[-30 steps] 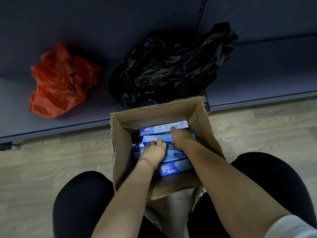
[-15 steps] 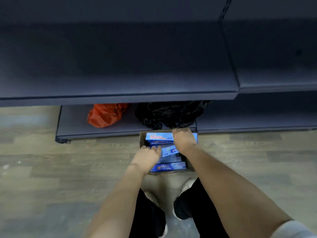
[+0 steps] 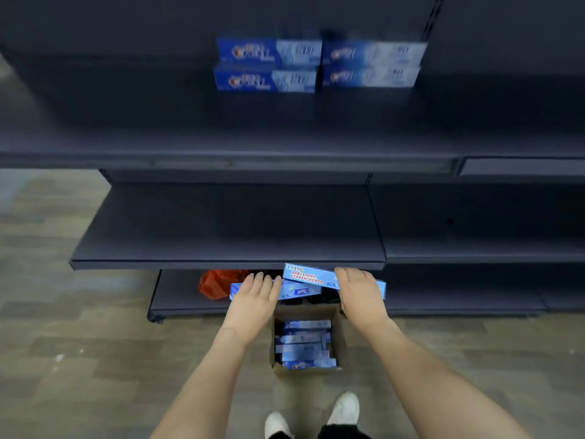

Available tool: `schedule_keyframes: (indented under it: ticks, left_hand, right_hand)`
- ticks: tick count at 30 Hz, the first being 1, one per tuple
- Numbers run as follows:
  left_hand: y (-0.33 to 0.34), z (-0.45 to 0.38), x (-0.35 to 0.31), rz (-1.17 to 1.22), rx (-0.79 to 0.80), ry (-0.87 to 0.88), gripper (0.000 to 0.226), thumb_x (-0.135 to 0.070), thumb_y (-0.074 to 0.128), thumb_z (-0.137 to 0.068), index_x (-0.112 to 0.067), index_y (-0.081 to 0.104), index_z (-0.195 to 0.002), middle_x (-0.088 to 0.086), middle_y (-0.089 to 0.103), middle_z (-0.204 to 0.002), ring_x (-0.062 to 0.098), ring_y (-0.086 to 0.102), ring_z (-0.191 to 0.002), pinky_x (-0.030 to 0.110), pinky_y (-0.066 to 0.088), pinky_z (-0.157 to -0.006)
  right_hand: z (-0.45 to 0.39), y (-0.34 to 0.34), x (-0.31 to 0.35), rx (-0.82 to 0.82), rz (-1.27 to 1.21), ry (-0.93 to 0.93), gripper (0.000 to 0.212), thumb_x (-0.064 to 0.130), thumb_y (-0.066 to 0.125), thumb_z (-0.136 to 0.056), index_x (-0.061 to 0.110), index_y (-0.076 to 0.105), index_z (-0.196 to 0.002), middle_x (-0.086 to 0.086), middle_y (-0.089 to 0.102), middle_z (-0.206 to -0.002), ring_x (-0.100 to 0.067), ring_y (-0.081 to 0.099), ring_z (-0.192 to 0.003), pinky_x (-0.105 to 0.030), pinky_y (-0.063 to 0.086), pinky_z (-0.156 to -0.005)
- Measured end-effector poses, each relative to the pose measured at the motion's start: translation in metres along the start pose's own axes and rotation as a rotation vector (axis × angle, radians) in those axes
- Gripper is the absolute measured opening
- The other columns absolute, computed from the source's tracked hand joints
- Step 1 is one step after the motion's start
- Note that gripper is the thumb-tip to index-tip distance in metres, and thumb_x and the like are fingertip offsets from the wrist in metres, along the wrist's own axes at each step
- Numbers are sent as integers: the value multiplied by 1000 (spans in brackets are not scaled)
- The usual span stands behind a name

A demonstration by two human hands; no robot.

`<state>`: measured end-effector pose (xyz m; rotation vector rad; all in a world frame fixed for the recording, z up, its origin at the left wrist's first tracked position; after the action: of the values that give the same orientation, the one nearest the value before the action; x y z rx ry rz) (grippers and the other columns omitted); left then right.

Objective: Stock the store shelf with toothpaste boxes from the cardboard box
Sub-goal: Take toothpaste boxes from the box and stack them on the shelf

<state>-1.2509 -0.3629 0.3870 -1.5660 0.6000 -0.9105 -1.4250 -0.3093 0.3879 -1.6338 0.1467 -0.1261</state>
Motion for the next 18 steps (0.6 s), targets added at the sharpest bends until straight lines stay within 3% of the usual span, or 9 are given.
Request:
schedule_keyframes:
  ticks: [4, 7, 10, 15, 18]
  left_hand:
    - [-42, 3, 17, -76, -102, 17, 65, -19, 86, -43, -1, 71, -103, 13, 71, -87, 29, 69, -82, 38, 54, -79]
    - [-70, 2, 31, -125, -241, -2, 56, -16, 76, -58, -1, 61, -109, 13, 70, -95, 30, 67, -90, 41, 38, -89]
    - [-94, 0, 42, -140, -307, -18, 71, -10, 82, -52, -1, 47, -113, 13, 68, -99, 31, 66, -93, 40, 34, -88]
    - [-142, -13, 60, -166, -480, -35, 53, -9, 73, -66, -6, 48, -113, 5, 65, -94, 25, 63, -80, 33, 35, -76]
    - [-166, -24, 71, -188, -541, -59, 53, -12, 74, -68, -8, 48, -114, 4, 66, -96, 24, 62, -79, 33, 33, -74]
  right_hand:
    - [7, -47, -4, -169, 3, -27, 60, 1, 83, -29, 9, 70, -87, -1, 66, -75, -22, 64, -64, -27, 53, -62]
    - [8, -79, -9, -289, -30, -31, 53, -2, 82, -40, 8, 69, -91, -3, 67, -82, -23, 65, -71, -30, 54, -68]
    - [6, -112, -12, -369, -31, -48, 49, -1, 83, -44, 6, 69, -91, -5, 68, -83, -24, 66, -71, -30, 55, -67]
    - [-8, -167, -24, -505, 13, -70, 44, -4, 80, -50, 4, 68, -93, -7, 68, -84, -27, 66, -72, -31, 52, -66]
    - [-16, -198, -30, -555, 31, -68, 41, -4, 77, -56, 4, 67, -95, -7, 68, -85, -28, 65, -73, -32, 51, -68]
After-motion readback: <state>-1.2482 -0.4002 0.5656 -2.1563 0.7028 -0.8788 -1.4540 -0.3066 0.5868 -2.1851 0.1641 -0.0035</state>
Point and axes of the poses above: each hand's wrist, its own z-axis away from the middle knuckle, its own y-axis out of the palm, x = y × z, the point moved 6 cm from there along -z, towards the middle knuckle
